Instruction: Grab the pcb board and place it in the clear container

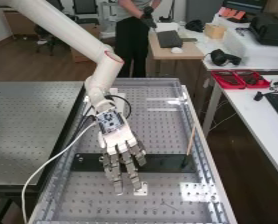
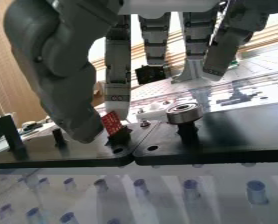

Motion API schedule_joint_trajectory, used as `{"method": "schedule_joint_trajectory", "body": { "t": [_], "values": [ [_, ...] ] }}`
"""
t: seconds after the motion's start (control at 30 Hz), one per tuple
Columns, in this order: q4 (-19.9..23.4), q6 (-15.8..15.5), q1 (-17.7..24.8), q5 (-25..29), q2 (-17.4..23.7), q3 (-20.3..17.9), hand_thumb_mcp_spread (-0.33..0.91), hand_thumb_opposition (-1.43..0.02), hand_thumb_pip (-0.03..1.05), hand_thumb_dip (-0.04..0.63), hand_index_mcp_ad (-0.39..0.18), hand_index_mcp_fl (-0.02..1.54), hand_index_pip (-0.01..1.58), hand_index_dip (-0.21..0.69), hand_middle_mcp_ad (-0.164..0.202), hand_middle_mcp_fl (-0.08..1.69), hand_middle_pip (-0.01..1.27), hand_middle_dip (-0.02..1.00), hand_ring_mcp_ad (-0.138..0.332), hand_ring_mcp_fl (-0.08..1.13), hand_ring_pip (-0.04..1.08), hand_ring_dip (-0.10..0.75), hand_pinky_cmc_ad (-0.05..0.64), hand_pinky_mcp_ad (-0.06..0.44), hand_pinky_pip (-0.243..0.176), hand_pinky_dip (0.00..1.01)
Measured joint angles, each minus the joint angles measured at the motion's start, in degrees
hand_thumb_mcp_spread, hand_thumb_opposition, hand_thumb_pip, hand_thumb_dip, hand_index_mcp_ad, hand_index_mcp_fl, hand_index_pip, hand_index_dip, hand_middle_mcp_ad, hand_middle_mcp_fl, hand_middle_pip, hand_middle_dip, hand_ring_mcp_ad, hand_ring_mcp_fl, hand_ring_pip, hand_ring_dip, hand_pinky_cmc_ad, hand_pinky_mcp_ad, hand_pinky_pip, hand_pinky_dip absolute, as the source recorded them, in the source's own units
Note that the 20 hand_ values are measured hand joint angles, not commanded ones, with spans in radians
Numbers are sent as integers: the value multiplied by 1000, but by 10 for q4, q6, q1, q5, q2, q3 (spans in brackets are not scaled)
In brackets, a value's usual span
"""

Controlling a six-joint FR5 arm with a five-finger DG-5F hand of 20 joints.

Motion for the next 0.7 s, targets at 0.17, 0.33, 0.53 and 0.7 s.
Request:
{"method": "schedule_joint_trajectory", "body": {
  "t": [0.17,0.33,0.53,0.7],
  "values": [
    [1,-3,0,2,-1,1,387,-852,702,269,-52,87,1546,202,106,3,133,112,253,0,105,-2,272,202,-122,747],
    [2,-4,0,2,-1,1,391,-852,702,269,-51,87,1546,202,106,3,133,112,253,-2,108,-2,272,201,-122,747],
    [3,-3,0,3,0,0,391,-852,702,269,-58,89,1550,202,106,7,133,110,253,-2,105,-2,276,201,-122,747],
    [3,-1,-1,3,1,-2,391,-852,702,269,-44,105,1550,197,106,3,133,110,253,-2,108,-2,276,201,-122,747]
  ]
}}
